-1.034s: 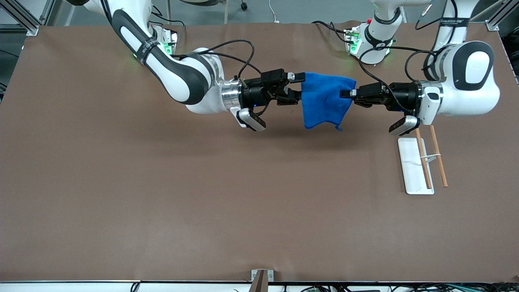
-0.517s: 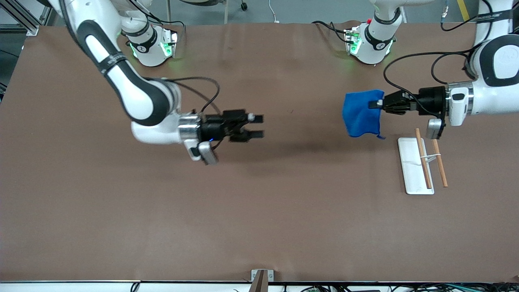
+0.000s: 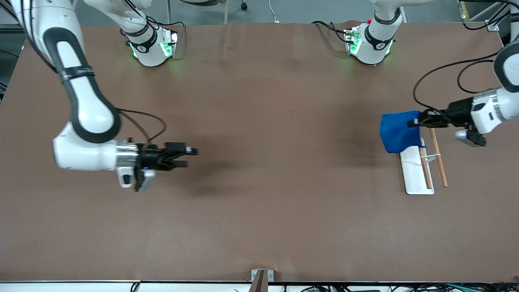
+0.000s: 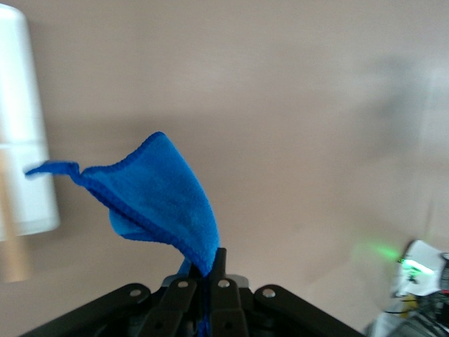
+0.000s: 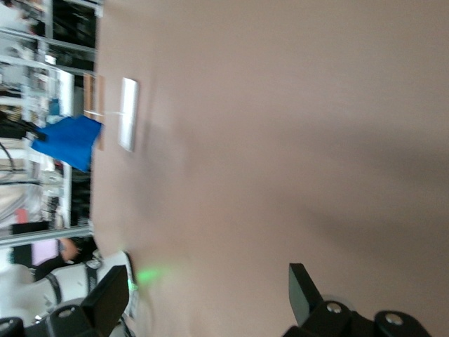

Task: Right arm passes towel to left arm to hang
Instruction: 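Carry the towel to the dowels with the left gripper while the right retracts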

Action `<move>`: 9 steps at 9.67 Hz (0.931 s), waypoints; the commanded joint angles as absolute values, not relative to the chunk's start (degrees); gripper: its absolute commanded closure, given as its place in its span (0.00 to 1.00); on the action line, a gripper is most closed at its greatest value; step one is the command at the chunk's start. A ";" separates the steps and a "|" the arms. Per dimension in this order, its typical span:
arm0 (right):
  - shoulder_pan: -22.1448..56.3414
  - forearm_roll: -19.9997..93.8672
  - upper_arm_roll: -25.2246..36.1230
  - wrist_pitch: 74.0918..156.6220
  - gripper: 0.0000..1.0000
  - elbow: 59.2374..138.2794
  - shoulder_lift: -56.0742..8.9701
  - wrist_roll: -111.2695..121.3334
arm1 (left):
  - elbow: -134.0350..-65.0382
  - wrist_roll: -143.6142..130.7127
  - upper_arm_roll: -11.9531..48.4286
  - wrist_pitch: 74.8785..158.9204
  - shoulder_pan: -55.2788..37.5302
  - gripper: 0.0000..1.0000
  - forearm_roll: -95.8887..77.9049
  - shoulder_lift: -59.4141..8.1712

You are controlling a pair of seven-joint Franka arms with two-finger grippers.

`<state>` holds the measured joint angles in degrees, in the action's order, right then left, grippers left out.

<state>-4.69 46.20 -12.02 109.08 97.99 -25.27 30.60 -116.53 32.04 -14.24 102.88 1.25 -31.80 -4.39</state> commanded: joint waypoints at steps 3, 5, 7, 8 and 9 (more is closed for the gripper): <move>-3.87 24.76 -0.19 103.36 0.00 98.17 -16.89 20.95 | -112.86 47.44 -23.64 107.31 1.32 1.00 -30.76 -12.81; -3.78 11.67 0.79 103.36 0.00 96.61 -14.34 7.28 | -111.10 47.81 -23.64 108.36 1.32 0.99 -32.16 -15.81; -3.87 4.67 0.79 102.92 0.00 96.24 -10.57 0.97 | -111.09 48.08 -23.64 109.95 1.32 0.97 -32.26 -17.83; -3.78 1.87 0.88 102.57 0.00 95.72 -8.55 0.97 | -111.18 48.60 -23.64 110.04 1.32 0.96 -32.26 -18.02; -3.78 -3.46 0.70 99.52 0.00 91.88 -7.48 1.14 | -111.27 49.13 -23.56 110.04 2.45 0.90 -32.34 -18.10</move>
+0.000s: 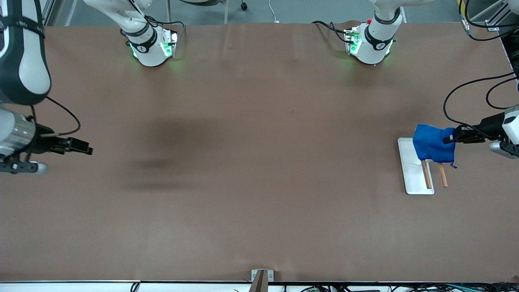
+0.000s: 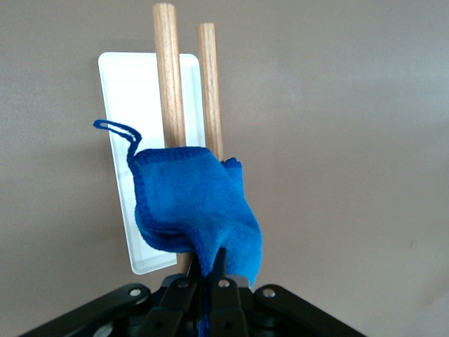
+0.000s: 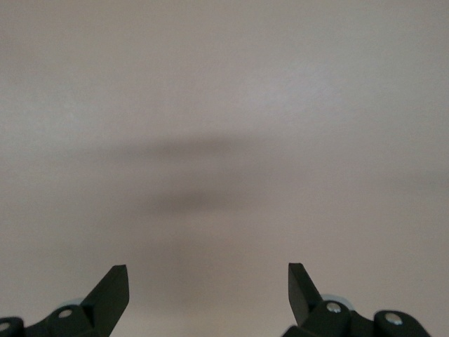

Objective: Right arm passes towel to left arm to hang

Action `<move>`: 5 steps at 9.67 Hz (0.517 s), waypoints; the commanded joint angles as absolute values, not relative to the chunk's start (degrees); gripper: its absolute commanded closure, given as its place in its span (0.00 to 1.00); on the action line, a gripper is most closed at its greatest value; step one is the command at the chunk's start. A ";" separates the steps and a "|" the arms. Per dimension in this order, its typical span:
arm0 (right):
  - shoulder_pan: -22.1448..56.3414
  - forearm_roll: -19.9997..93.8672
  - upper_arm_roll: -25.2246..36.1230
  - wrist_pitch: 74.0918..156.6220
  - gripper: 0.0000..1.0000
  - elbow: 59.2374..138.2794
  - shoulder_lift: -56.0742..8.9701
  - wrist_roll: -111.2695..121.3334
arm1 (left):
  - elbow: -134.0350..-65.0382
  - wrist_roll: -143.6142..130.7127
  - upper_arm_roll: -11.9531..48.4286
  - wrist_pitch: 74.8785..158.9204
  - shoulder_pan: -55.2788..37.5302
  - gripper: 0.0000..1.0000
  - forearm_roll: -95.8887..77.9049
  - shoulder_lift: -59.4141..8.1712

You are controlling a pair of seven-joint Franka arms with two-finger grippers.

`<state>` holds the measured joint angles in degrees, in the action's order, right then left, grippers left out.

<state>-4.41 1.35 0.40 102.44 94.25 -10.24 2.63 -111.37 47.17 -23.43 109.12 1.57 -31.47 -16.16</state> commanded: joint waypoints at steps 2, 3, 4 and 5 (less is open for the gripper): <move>-3.61 -4.49 3.06 93.61 0.00 84.14 -7.65 0.88 | -111.36 49.13 -23.55 109.78 2.90 0.63 -32.61 -18.81; -2.73 -3.96 4.64 93.26 0.00 83.68 -6.60 -0.08 | -111.36 49.22 -23.55 109.51 3.34 0.52 -32.61 -18.90; -2.55 -3.96 5.53 91.25 0.00 83.85 -4.07 -3.66 | -111.36 48.96 -23.55 109.34 3.77 0.25 -32.61 -18.90; -3.42 -3.69 5.28 87.92 0.00 84.37 -2.04 -4.91 | -111.18 47.82 -23.64 108.29 4.56 0.00 -32.69 -18.55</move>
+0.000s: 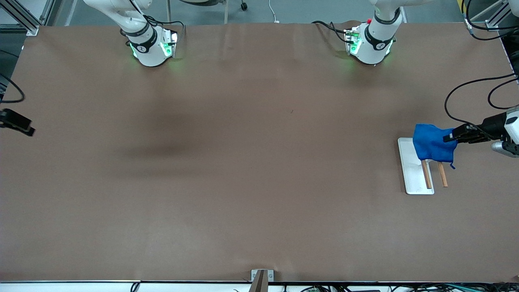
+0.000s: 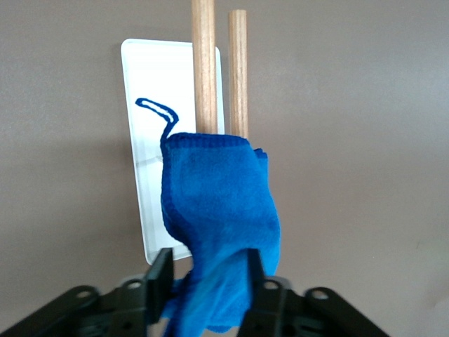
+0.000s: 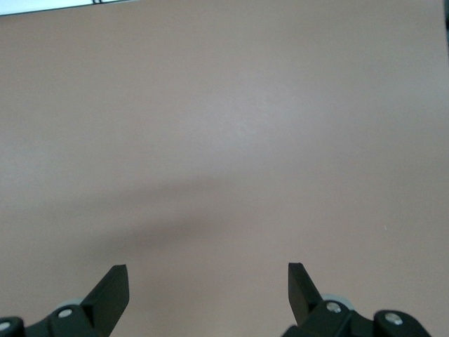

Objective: Right arm passes towel to left arm to hang

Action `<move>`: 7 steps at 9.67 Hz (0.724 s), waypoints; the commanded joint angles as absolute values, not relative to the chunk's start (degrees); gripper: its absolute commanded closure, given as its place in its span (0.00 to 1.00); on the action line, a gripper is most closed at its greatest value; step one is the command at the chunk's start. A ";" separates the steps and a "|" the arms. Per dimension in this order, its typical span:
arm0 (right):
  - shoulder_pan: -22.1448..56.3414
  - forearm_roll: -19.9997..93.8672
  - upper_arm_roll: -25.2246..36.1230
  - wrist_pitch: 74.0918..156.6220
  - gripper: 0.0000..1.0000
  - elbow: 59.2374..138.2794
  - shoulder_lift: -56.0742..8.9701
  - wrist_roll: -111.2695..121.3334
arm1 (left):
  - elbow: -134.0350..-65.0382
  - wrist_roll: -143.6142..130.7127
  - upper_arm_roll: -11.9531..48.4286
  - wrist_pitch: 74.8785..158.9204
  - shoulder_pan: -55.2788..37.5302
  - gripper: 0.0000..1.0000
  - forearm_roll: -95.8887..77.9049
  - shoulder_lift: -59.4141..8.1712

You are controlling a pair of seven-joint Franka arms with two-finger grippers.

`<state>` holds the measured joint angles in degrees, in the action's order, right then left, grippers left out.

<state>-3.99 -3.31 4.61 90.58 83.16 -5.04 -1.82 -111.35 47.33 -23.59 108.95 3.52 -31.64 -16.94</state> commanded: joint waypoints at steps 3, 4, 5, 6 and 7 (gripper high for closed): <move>-6.33 -0.53 5.19 87.01 0.00 87.36 0.79 -4.75 | -103.65 45.62 -24.69 102.24 5.89 0.00 -32.52 -18.02; -6.50 -0.70 5.19 87.01 0.00 87.19 0.62 -4.49 | -100.66 44.92 -25.31 100.39 5.89 0.00 -32.35 -18.02; -6.33 -0.79 5.27 87.01 0.00 87.10 0.62 -4.40 | -97.24 42.74 -25.31 97.67 5.71 0.00 -31.73 -18.19; -6.24 -0.88 5.19 87.10 0.00 86.58 0.53 -4.48 | -96.34 39.06 -24.96 97.12 5.19 0.00 -30.42 -17.41; -6.24 -0.79 5.19 87.10 0.00 86.40 0.44 -4.57 | -96.33 38.07 -22.35 97.38 4.23 0.00 -25.19 -14.36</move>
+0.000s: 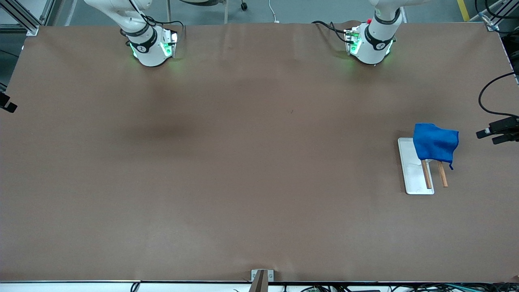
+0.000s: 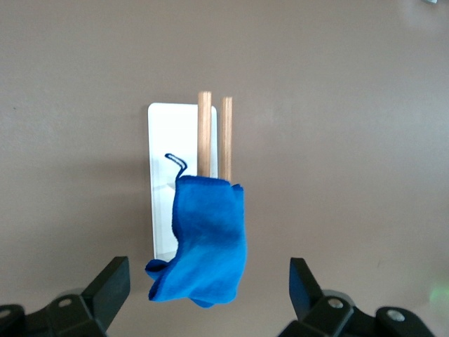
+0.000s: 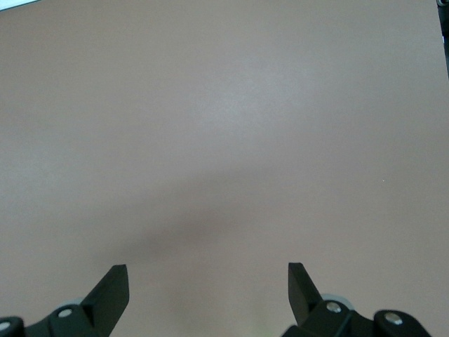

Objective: Right arm passes towel to left arm to hang

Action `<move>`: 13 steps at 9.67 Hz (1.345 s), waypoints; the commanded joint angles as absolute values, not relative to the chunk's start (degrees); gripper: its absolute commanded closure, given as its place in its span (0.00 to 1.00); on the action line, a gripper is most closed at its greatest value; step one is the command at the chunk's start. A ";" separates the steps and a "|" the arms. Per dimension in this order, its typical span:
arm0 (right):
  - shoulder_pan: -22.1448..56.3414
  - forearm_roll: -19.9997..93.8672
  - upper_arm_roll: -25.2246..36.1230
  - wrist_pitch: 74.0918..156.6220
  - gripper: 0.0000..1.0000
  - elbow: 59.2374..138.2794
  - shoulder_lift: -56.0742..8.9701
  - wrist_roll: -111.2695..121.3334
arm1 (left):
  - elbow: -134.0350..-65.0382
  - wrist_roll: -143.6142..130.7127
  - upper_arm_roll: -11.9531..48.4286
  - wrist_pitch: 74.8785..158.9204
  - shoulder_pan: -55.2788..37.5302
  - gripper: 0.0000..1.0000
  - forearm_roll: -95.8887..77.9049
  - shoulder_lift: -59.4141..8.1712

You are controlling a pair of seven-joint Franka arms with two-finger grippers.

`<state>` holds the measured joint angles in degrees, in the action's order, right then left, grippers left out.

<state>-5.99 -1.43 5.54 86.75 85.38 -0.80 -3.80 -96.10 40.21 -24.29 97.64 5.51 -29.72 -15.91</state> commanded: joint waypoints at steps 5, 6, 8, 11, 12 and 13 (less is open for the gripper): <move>-6.24 -0.70 5.19 86.13 0.00 86.40 0.44 -5.27 | -97.55 17.26 -5.82 98.88 3.61 0.00 -6.44 -0.29; -6.41 -0.53 5.19 86.13 0.00 86.31 0.44 -5.62 | -97.30 13.40 -5.19 98.44 1.78 0.00 -4.85 1.30; -5.89 -0.44 5.10 86.13 0.00 85.87 0.44 -5.62 | -95.98 1.64 -2.13 97.21 -0.17 0.00 -4.66 2.98; -5.80 -0.18 5.10 86.74 0.00 85.96 0.44 -5.71 | -95.71 1.04 -1.05 93.45 -0.35 0.00 -4.75 6.23; -5.89 0.09 5.18 87.36 0.00 85.87 0.44 -5.71 | -93.28 0.97 -1.40 92.30 -0.70 0.00 -4.75 5.89; -5.89 0.09 5.19 87.54 0.00 85.87 0.44 -5.63 | -90.47 0.97 -1.49 89.33 -0.88 0.00 -4.66 4.58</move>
